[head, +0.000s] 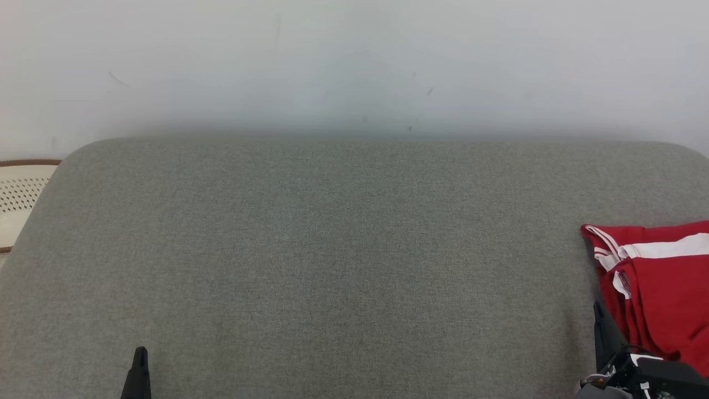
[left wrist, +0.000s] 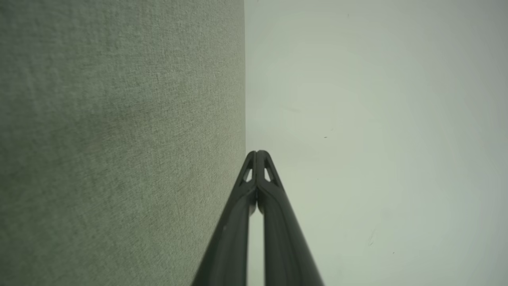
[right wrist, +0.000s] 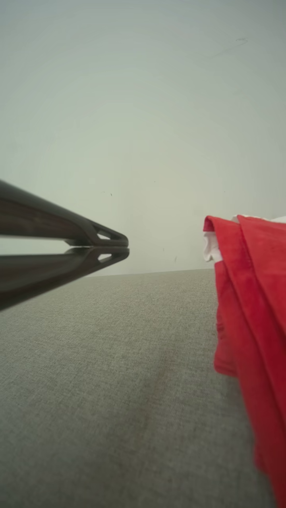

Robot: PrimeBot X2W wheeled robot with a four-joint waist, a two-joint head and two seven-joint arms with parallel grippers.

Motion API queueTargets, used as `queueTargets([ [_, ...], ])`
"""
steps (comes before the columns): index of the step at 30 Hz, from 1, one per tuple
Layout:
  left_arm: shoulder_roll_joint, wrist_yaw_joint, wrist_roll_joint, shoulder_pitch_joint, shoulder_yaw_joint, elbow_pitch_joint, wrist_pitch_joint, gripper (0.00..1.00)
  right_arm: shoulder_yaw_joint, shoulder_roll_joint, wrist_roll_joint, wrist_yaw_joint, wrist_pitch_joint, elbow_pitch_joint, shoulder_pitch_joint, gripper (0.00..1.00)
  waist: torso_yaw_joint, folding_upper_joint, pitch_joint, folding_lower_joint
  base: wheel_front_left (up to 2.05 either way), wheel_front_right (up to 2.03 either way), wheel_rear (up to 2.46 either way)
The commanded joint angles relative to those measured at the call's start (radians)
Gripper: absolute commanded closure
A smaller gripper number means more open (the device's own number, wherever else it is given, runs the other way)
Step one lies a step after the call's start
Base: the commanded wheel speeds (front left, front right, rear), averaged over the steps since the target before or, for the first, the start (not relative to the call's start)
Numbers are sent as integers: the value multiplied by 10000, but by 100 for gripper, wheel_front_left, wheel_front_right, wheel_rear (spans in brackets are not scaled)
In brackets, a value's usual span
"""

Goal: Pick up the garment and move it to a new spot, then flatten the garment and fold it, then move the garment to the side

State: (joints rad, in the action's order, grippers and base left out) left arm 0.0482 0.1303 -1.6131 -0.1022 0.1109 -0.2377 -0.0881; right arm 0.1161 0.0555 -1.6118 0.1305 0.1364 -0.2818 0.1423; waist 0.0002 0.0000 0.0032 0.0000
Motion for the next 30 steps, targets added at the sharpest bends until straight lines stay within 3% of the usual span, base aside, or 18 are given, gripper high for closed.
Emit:
queueTargets([
  [1, 38, 25, -21, 19, 12, 18, -36, 100, 12, -30, -7, 4, 32, 7, 50, 100, 0, 0, 0, 0, 0, 0, 0],
  [30, 38, 25, -22, 20, 11, 20, -35, 100, 35, -43, 22, 4, 32, 6, 25, 100, 0, 0, 0, 0, 0, 0, 0],
])
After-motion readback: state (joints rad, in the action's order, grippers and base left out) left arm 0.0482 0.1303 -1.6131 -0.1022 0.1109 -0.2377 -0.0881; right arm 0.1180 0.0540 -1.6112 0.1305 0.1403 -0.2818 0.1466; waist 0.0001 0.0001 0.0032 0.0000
